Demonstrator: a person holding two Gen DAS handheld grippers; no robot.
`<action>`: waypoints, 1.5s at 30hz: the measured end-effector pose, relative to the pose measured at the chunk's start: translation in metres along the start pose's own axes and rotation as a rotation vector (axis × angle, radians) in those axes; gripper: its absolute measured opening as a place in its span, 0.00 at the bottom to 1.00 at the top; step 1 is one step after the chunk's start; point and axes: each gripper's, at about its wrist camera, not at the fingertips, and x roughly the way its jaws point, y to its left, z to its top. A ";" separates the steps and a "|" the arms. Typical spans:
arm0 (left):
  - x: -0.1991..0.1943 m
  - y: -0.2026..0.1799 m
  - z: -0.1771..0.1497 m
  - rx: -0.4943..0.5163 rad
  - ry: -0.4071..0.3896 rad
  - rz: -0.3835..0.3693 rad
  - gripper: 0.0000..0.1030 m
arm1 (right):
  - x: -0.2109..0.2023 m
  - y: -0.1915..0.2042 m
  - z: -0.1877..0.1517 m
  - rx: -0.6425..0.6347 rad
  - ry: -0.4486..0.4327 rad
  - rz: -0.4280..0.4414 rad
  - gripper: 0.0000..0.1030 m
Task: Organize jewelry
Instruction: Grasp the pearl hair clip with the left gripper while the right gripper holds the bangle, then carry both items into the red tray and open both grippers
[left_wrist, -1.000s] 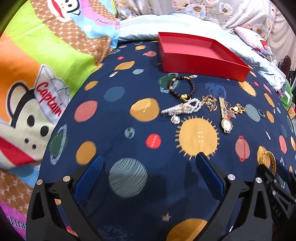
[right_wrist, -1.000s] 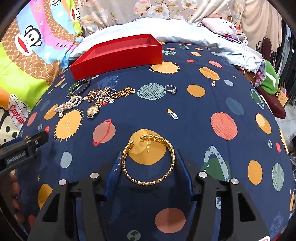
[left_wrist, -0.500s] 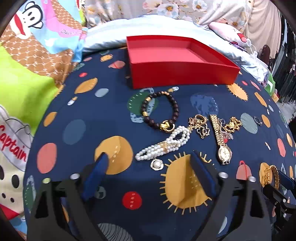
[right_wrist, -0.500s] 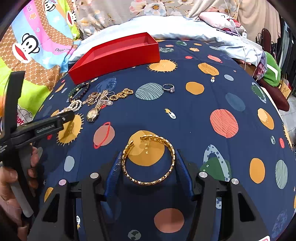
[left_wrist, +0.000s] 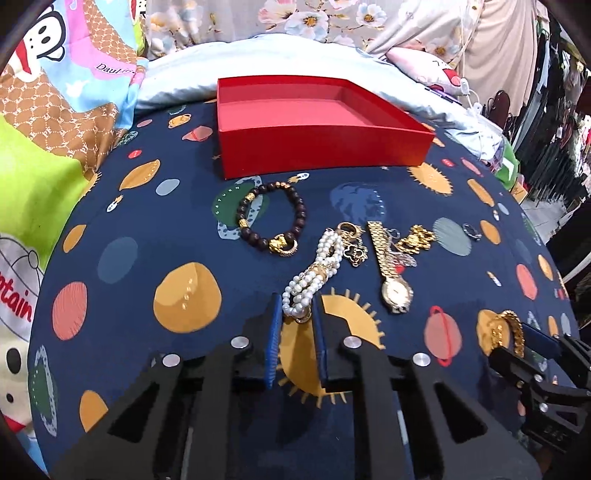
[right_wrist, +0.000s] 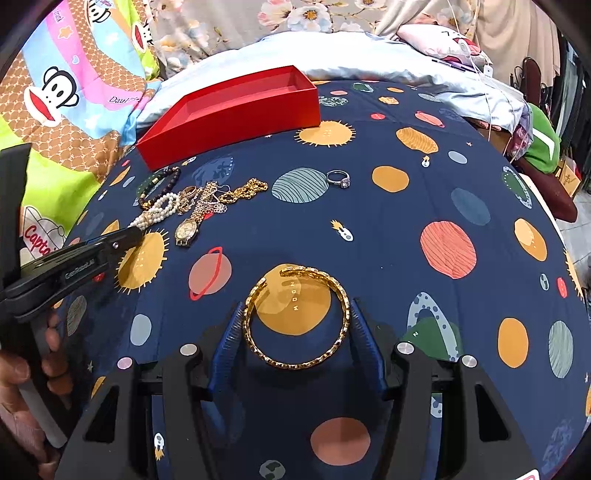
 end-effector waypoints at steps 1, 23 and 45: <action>-0.003 0.000 -0.002 -0.005 0.000 -0.008 0.13 | -0.001 0.000 0.000 0.000 -0.001 0.001 0.55; -0.087 -0.005 -0.023 -0.077 -0.076 -0.063 0.03 | -0.039 0.009 -0.005 -0.033 -0.053 0.051 0.55; -0.099 -0.012 0.086 -0.026 -0.229 -0.032 0.03 | -0.039 0.013 0.111 -0.103 -0.150 0.194 0.55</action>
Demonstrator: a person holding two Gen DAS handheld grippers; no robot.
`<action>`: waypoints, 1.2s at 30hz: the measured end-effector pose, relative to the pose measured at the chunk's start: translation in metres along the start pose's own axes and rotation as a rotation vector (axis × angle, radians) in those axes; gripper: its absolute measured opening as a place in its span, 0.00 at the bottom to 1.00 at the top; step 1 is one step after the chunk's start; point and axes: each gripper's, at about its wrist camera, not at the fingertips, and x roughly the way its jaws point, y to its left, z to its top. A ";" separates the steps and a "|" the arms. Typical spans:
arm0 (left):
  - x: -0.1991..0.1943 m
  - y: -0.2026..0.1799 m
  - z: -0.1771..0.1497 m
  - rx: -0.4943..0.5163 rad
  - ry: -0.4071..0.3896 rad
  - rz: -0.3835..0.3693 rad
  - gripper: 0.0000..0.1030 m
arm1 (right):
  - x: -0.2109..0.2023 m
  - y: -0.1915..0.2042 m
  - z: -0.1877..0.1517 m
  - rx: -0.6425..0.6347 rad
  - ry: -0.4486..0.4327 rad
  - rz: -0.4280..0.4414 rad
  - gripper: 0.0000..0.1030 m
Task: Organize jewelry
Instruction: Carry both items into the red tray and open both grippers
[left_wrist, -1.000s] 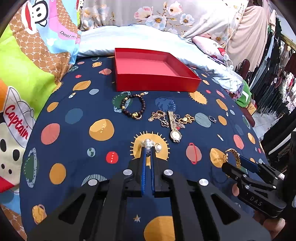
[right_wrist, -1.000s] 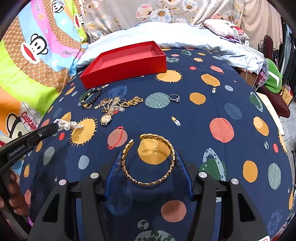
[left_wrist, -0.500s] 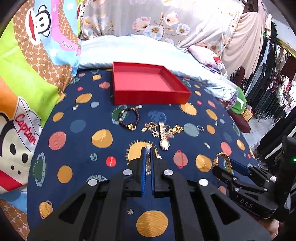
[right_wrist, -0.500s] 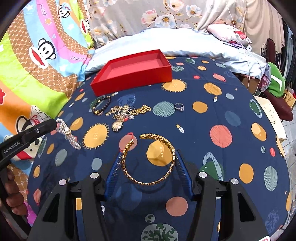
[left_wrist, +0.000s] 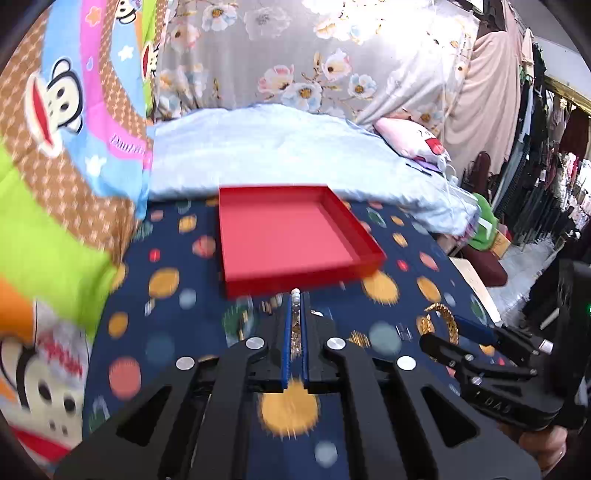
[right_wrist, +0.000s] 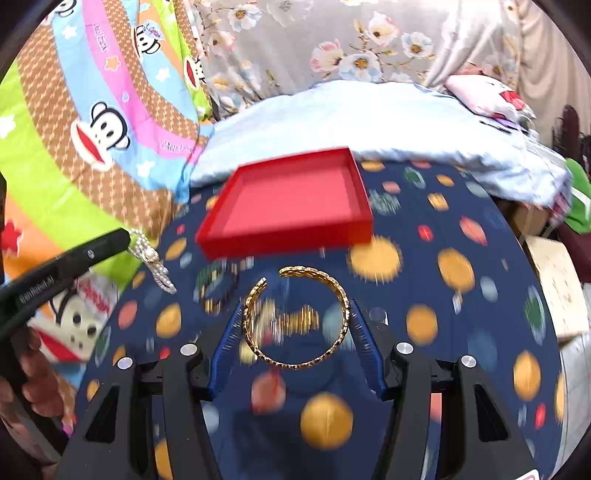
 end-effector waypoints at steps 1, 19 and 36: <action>0.008 0.002 0.010 -0.002 -0.004 0.008 0.03 | 0.010 -0.003 0.016 -0.005 0.000 0.010 0.55; 0.225 0.062 0.146 -0.035 0.067 0.097 0.03 | 0.233 -0.041 0.193 -0.011 0.187 0.030 0.55; 0.219 0.074 0.148 -0.084 0.042 0.232 0.74 | 0.217 -0.044 0.205 -0.099 0.101 -0.069 0.70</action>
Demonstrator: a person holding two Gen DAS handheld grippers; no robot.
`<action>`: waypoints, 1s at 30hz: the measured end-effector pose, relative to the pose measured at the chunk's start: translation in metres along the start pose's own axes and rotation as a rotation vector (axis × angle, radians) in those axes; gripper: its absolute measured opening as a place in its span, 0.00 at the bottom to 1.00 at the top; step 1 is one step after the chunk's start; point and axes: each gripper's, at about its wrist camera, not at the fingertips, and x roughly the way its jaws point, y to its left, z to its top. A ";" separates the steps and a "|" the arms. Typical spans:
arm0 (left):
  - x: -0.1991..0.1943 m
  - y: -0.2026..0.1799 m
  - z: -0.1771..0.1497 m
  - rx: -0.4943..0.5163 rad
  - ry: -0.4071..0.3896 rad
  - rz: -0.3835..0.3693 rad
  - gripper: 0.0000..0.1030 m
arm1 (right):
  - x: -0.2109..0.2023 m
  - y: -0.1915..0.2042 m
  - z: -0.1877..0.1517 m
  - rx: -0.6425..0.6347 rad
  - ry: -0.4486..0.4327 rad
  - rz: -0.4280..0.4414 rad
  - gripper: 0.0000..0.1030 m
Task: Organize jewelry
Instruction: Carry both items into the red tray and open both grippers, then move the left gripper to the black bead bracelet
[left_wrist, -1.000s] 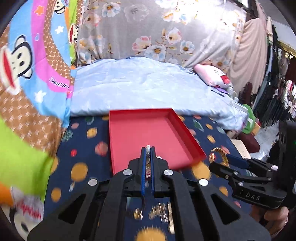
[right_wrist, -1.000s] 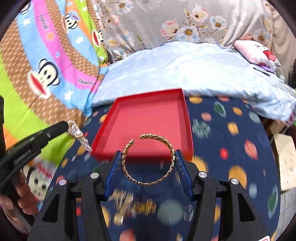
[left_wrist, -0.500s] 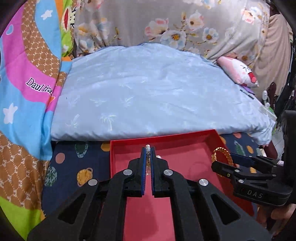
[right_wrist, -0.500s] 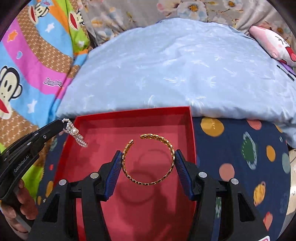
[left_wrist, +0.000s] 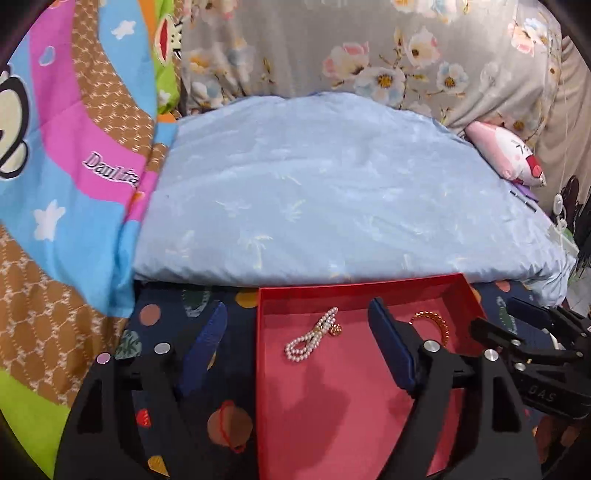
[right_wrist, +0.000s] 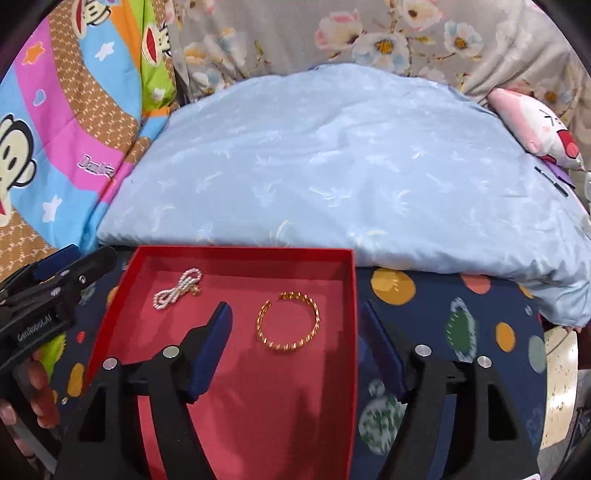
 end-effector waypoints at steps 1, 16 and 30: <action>-0.011 0.001 -0.003 -0.002 -0.009 -0.007 0.74 | -0.018 -0.002 -0.007 0.001 -0.020 -0.001 0.71; -0.151 0.019 -0.148 0.012 0.031 -0.005 0.76 | -0.175 0.008 -0.186 0.061 -0.079 -0.062 0.78; -0.164 0.014 -0.252 -0.020 0.157 0.003 0.76 | -0.177 0.024 -0.311 0.154 0.056 -0.091 0.78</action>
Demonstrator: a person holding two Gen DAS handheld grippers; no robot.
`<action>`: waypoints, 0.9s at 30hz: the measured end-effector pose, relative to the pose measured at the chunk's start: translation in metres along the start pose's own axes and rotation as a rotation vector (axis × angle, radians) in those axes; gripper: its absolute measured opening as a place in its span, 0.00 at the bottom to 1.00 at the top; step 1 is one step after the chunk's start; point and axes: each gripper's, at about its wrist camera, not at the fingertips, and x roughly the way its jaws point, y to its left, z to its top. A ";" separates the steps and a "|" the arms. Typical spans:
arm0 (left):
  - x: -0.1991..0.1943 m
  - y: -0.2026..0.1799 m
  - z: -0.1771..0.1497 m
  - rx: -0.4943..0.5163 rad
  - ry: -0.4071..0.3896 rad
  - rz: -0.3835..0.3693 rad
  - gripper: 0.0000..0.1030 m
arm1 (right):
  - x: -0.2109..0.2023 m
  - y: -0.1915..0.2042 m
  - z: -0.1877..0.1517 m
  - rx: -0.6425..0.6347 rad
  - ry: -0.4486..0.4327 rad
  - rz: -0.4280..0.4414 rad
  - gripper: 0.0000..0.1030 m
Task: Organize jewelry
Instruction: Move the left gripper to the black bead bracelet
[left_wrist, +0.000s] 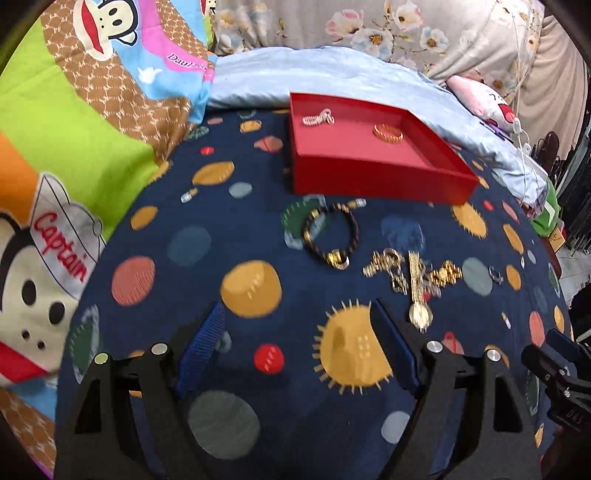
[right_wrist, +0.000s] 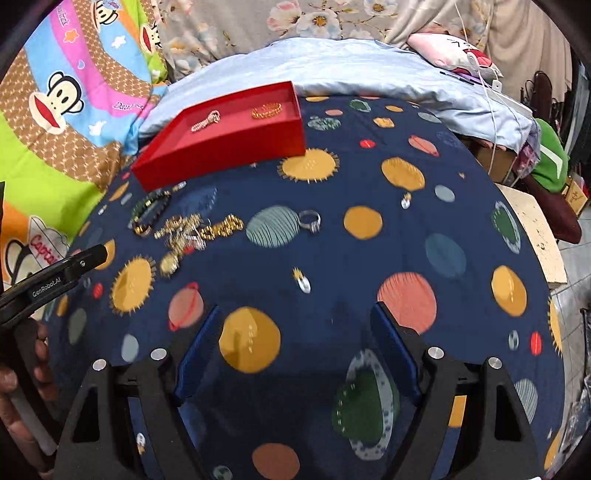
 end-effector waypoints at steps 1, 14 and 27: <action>0.001 -0.002 -0.003 -0.001 0.007 -0.006 0.76 | 0.001 -0.001 -0.002 -0.005 -0.003 -0.009 0.78; 0.014 0.000 -0.003 -0.031 0.021 -0.018 0.78 | 0.023 -0.009 0.018 0.049 -0.011 0.018 0.76; 0.061 0.012 0.048 -0.111 0.018 -0.046 0.70 | 0.030 -0.003 0.019 0.040 -0.004 0.027 0.76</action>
